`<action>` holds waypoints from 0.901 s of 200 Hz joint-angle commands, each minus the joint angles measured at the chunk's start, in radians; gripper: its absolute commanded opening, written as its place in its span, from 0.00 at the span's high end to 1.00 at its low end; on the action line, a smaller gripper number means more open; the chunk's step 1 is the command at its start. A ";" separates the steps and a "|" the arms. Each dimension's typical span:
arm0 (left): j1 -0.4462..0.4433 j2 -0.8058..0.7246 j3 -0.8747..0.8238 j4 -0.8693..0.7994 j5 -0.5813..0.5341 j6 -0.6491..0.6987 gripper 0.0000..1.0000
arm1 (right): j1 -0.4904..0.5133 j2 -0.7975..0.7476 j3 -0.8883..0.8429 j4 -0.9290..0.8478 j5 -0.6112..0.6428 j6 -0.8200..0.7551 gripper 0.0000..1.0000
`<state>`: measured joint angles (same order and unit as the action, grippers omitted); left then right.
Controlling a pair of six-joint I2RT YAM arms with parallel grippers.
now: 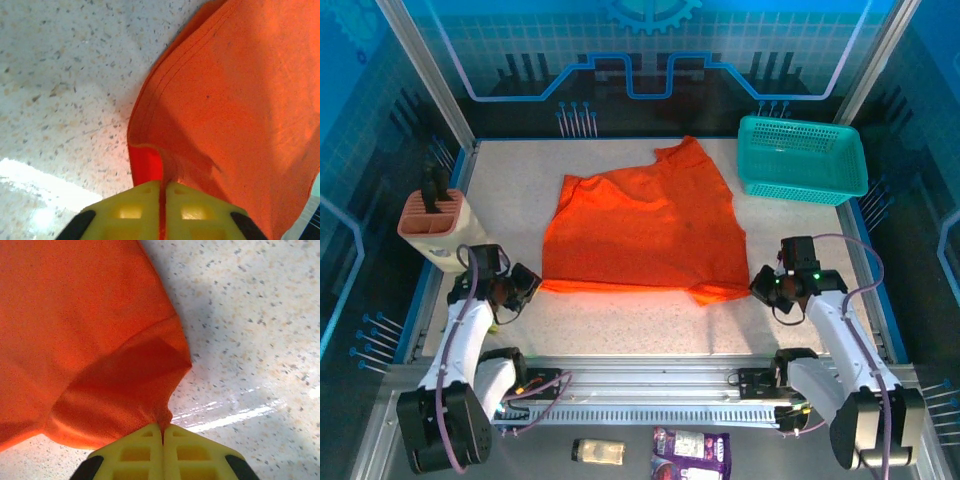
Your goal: Fold the inside-out t-shirt
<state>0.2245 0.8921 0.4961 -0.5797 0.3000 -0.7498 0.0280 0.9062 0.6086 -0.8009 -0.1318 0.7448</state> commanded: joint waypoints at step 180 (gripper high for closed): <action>-0.270 1.055 1.281 -0.272 -0.280 0.490 0.67 | 0.360 0.931 0.592 0.132 -0.206 -0.285 0.54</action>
<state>-0.0315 1.8099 1.5837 -0.7212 0.0860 -0.3721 0.3737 1.7748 1.1538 -0.5941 -0.2977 0.5434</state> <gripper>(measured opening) 0.329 0.443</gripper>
